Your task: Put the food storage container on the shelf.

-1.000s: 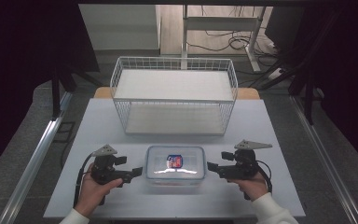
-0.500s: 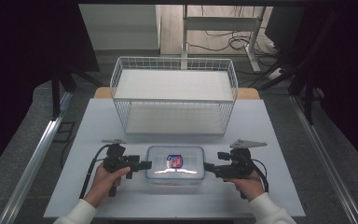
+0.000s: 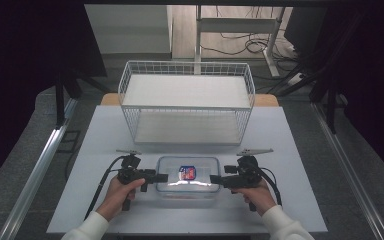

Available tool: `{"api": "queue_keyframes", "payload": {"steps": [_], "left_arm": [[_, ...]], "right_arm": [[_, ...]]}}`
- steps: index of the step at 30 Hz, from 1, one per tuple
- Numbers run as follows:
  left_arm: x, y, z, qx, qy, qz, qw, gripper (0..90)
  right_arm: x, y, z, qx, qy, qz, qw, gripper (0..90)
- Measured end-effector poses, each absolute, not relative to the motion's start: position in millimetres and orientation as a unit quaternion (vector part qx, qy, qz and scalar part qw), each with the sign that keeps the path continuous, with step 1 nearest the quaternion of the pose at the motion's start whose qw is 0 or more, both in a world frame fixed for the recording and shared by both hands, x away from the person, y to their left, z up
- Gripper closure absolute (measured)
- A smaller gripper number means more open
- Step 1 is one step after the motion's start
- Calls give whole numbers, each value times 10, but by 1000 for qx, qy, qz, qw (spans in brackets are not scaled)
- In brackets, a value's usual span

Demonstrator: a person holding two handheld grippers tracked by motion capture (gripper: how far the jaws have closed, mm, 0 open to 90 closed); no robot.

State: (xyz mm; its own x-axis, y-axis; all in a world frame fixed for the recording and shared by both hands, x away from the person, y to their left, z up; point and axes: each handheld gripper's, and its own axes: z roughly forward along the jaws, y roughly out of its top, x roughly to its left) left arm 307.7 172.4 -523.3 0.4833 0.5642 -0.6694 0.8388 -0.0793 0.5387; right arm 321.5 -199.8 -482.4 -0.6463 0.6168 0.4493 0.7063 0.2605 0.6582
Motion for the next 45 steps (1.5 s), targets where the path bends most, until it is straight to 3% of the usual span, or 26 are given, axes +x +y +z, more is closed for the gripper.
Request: {"api": "queue_keyframes", "payload": {"steps": [11,12,15,20,23,33,45], "left_arm": [[3081,1720,-5271,716,490,-152,473,189],[3080,1719,-5271,714,489,-156,475,193],[3074,1714,-5270,715,485,-159,477,220],[3060,1725,-5244,711,489,-147,483,291],[3051,1727,-5233,709,493,-148,482,305],[2986,1766,-5142,703,497,-144,488,408],[2890,1789,-5078,703,493,-138,494,466]], "right_arm": [[3338,-1938,-5036,-443,-779,-431,107,129],[3364,-1945,-5059,-447,-771,-436,127,158],[3374,-1955,-5059,-452,-768,-434,131,203],[3393,-2059,-5039,-466,-750,-446,146,354],[3398,-2083,-5036,-471,-745,-446,155,382],[3335,-2126,-4958,-483,-734,-451,155,487],[3228,-2127,-4886,-486,-731,-457,143,512]]}}
